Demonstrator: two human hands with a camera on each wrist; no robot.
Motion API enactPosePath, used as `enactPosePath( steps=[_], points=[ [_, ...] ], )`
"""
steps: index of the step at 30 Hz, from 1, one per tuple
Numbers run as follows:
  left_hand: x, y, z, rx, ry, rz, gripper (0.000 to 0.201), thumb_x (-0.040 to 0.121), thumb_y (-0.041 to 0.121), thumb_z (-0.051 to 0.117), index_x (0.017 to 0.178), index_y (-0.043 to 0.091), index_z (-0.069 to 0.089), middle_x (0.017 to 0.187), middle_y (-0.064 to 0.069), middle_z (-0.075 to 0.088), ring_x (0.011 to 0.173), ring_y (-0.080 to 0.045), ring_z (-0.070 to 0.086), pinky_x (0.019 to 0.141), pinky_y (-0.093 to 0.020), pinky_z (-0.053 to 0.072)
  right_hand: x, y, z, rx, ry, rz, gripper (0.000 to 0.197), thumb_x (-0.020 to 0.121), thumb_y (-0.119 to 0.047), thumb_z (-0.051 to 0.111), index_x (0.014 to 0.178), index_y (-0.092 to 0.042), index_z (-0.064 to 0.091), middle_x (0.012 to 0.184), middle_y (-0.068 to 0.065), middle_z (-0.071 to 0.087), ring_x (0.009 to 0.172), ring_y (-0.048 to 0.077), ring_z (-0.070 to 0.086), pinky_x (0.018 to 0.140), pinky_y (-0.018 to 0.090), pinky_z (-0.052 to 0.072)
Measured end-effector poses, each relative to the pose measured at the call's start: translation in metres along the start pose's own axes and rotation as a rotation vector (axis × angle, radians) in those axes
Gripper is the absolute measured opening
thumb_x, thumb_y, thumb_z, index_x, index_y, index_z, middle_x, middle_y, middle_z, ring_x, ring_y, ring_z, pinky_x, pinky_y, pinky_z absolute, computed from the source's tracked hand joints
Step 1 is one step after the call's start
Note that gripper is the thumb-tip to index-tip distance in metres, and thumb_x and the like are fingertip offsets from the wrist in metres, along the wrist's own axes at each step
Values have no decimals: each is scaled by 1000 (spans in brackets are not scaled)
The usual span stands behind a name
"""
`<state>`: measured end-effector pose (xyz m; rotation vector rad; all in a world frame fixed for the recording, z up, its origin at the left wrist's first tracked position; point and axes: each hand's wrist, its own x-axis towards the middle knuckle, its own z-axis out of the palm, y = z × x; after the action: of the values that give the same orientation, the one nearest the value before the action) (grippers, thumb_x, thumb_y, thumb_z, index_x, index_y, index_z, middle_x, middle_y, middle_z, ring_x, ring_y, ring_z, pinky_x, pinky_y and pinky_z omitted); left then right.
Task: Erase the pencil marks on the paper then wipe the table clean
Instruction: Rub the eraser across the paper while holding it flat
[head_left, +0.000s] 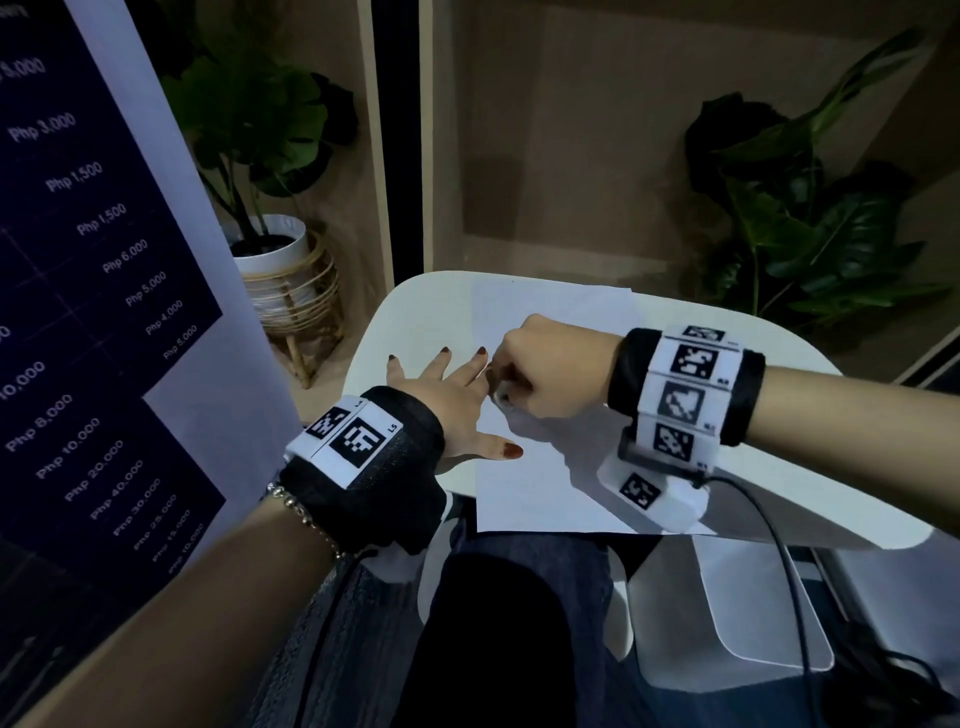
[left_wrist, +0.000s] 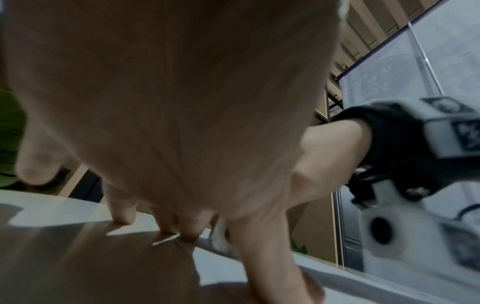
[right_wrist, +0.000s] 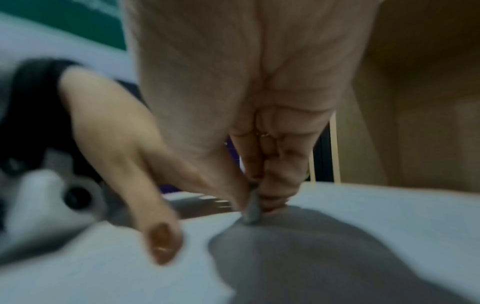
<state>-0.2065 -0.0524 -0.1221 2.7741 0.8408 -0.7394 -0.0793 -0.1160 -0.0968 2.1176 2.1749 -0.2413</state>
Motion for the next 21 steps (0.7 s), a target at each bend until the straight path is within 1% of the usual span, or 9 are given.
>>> enactPosePath(
  steps=[4,5,9,10,12,14,18,20,21],
  points=[
    [0,0,1,10,10,-3,99,87,75,37,156,25,-13,161,12,-22,150,-21,-14,115,-67,0,6,9,-5,-63,41,112,23,93,-20,51,82,-4,62,77,14,61,76,32,60,63,32,47],
    [0,0,1,9,11,-1,99,87,75,37,156,25,-13,161,13,-22,150,-21,-14,115,-67,0,6,9,-5,-47,37,114,23,93,-20,52,83,-3,63,78,14,63,77,31,60,63,32,47],
    [0,0,0,-2,-3,1,98,87,75,39,155,27,-13,161,14,-22,150,-22,-15,114,-67,0,0,3,-2,21,-5,10,24,90,-15,52,93,-4,73,80,13,70,77,27,61,74,36,54],
    [0,0,0,1,-5,-1,98,87,75,39,155,26,-13,161,13,-22,150,-22,-15,114,-67,0,1,3,-2,9,-1,16,25,90,-15,51,93,-3,73,81,14,70,78,28,62,73,36,54],
    [0,1,-1,15,-5,-4,98,88,74,38,155,24,-13,161,12,-23,150,-22,-15,114,-67,0,4,6,-4,-34,24,77,25,91,-15,50,91,0,70,84,17,69,78,30,61,65,32,49],
    [0,2,-1,16,-5,-5,98,88,74,38,156,23,-13,161,12,-23,150,-21,-15,115,-67,0,5,7,-4,-57,40,120,22,92,-17,51,89,-2,66,86,18,66,76,31,60,61,30,44],
    [1,1,0,9,-10,-4,96,88,74,39,156,26,-9,161,14,-22,150,-22,-15,114,-68,0,-2,-2,-2,13,-14,10,23,90,-15,52,90,-4,72,79,13,68,75,28,61,68,34,52],
    [2,1,0,15,-7,-3,98,87,75,38,156,25,-11,161,13,-22,150,-22,-15,114,-68,1,-1,-1,-3,-25,-6,30,22,90,-16,52,85,-4,69,76,13,65,75,29,60,67,35,53],
    [2,1,0,20,-4,-3,98,87,75,38,156,25,-12,161,13,-22,150,-22,-14,114,-67,1,2,3,-4,-61,13,73,21,92,-18,52,79,-5,63,72,12,60,73,31,59,64,34,51]
  ],
)
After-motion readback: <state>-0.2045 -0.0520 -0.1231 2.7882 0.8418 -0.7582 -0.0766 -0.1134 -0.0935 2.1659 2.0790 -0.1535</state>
